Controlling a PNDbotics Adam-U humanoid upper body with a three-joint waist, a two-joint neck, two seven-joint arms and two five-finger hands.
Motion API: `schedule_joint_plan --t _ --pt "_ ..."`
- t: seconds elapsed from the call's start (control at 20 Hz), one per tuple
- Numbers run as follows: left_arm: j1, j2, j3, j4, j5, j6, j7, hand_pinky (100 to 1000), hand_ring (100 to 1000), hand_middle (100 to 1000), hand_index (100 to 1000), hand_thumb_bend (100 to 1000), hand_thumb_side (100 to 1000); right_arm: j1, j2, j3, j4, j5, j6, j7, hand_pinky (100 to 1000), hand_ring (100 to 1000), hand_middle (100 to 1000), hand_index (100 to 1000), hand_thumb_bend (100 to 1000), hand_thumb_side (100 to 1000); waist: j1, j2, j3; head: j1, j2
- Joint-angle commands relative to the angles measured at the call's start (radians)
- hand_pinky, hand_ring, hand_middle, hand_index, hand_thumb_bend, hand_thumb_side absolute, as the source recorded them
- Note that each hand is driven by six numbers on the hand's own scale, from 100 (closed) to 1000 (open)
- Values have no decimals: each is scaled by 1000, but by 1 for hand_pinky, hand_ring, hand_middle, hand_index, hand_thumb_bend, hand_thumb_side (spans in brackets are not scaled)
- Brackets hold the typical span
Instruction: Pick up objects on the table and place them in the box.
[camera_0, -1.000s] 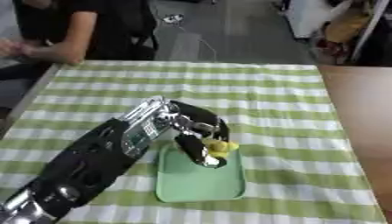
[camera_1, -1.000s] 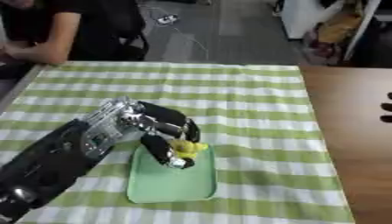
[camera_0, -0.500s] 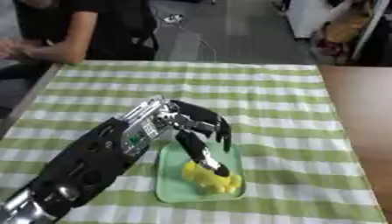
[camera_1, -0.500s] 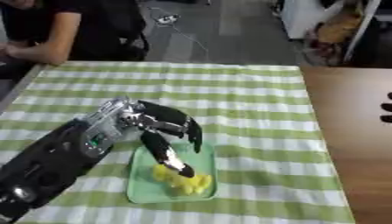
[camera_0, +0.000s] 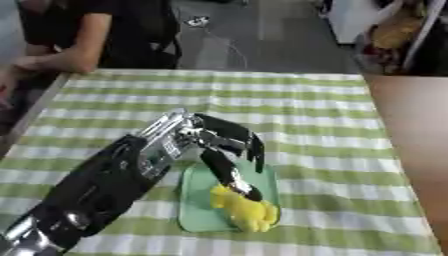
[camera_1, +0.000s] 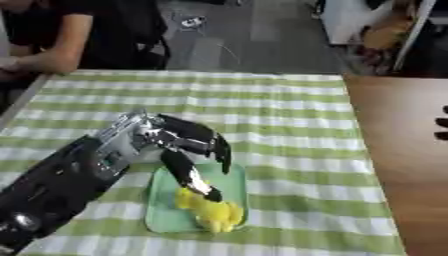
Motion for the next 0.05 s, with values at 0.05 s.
schedule_joint_plan --t 0.05 --pt "-15 17 14 -19 4 0 1 685 726 769 762 522 781 -7 -15 -7 -10 1 -2 3 696 756 783 897 100 789 -2 -14 0 -4 -12"
